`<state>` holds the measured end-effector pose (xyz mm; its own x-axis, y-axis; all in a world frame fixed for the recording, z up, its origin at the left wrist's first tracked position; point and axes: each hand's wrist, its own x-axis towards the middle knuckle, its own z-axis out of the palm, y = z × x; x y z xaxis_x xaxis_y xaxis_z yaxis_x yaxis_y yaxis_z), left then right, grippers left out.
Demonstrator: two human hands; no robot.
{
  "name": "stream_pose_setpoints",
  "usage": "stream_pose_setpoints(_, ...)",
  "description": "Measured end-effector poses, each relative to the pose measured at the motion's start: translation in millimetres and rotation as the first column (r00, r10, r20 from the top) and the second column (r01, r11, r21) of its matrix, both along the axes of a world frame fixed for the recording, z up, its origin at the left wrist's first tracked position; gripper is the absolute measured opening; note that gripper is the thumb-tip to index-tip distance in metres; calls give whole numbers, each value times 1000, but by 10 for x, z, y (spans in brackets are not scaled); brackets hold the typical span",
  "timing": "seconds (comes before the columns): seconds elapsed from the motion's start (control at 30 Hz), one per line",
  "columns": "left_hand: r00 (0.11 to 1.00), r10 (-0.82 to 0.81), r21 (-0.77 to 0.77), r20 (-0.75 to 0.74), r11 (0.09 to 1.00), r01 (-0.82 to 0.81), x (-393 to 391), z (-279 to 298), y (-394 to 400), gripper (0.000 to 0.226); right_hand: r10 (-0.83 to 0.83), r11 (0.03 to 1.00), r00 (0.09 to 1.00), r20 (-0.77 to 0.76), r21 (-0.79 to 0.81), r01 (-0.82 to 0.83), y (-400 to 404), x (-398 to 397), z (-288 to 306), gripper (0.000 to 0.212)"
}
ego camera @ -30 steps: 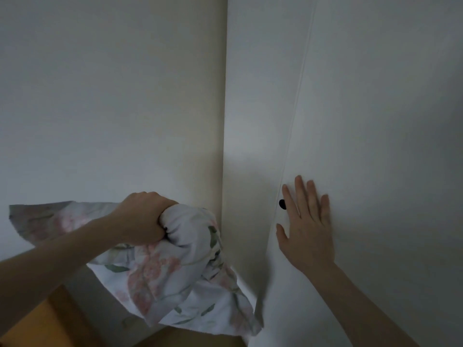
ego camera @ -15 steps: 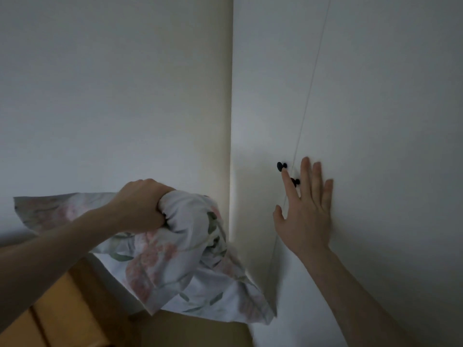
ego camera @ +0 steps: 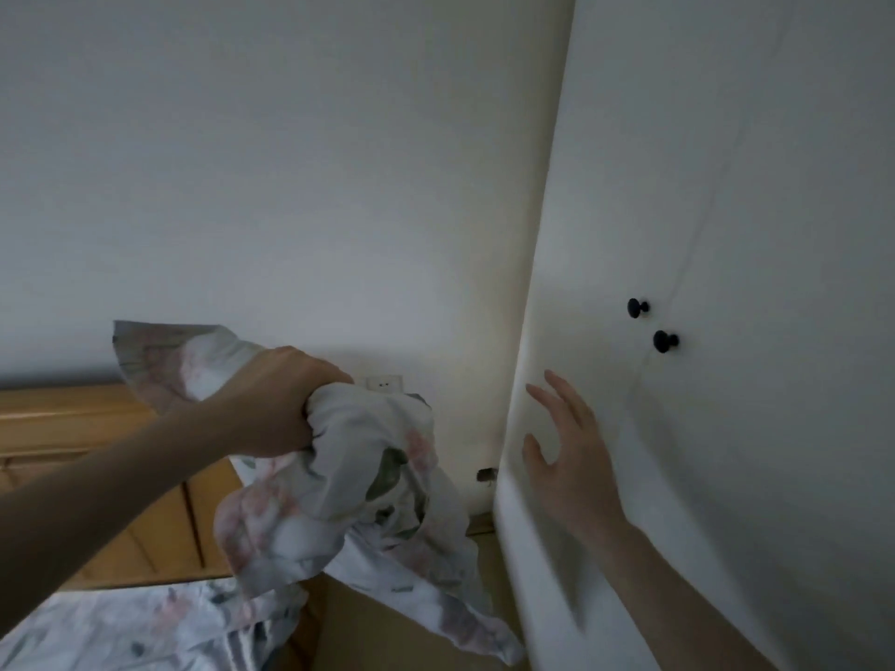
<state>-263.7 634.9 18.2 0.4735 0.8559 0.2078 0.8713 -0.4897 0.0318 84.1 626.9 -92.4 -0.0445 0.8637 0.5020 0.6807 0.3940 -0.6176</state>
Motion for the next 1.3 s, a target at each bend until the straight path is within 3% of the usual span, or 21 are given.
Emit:
stream_pose_setpoints(0.07, 1000, -20, 21, 17, 1000, 20, -204, -37, -168, 20, 161, 956, 987, -1, -249, -156, -48, -308, -236, 54)
stream_pose_setpoints(0.13, 999, -29, 36, -20, 999, 30, -448, -103, -303, 26, 297, 864, 955, 17, -430, -261, -72, -591, -454, 56)
stream_pose_setpoints(0.23, 996, 1, 6, -85, 1000, 0, -940, -231, -584, 39, 462, 712, 887, 6, -599, -367, -135, -1071, -598, 63)
stream_pose_setpoints(0.4, 997, 49, -10, -54, 999, -50, -1676, -385, -1172, 30, 591, 639, 803, 78, -653, -406, -188, -1830, -560, 82)
stream_pose_setpoints(0.53, 991, 125, -30, -54, 992, -127, -2221, -523, -1532, 28, 625, 619, 773, 110, -673, -405, -166, -2365, -684, 69)
stream_pose_setpoints(0.7, 974, 225, -30, 9, 974, -225, -3041, -765, -2050, 24, 717, 547, 685, 130, -714, -437, -386, -3290, -827, 68)
stream_pose_setpoints(0.87, 942, 326, -7, 76, 945, -326, -3620, -929, -2376, 24, 730, 455, 683, 34, -770, -447, -538, -3907, -1133, 85)
stream_pose_setpoints(0.97, 926, 370, -11, 77, 929, -371, -3908, -1010, -2470, 21, 764, 387, 645, 24, -817, -427, -662, -4232, -1210, 47)
stream_pose_setpoints(1.03, 915, 396, -8, 76, 918, -397, -4075, -1055, -2488, 19, 776, 363, 630, 37, -842, -399, -654, -4404, -1289, 43)
stream_pose_setpoints(1.3, 915, 394, 51, 86, 915, -399, -4535, -1014, -2510, 14, 755, 230, 656, -21, -928, -294, -450, -4951, -1654, 62)
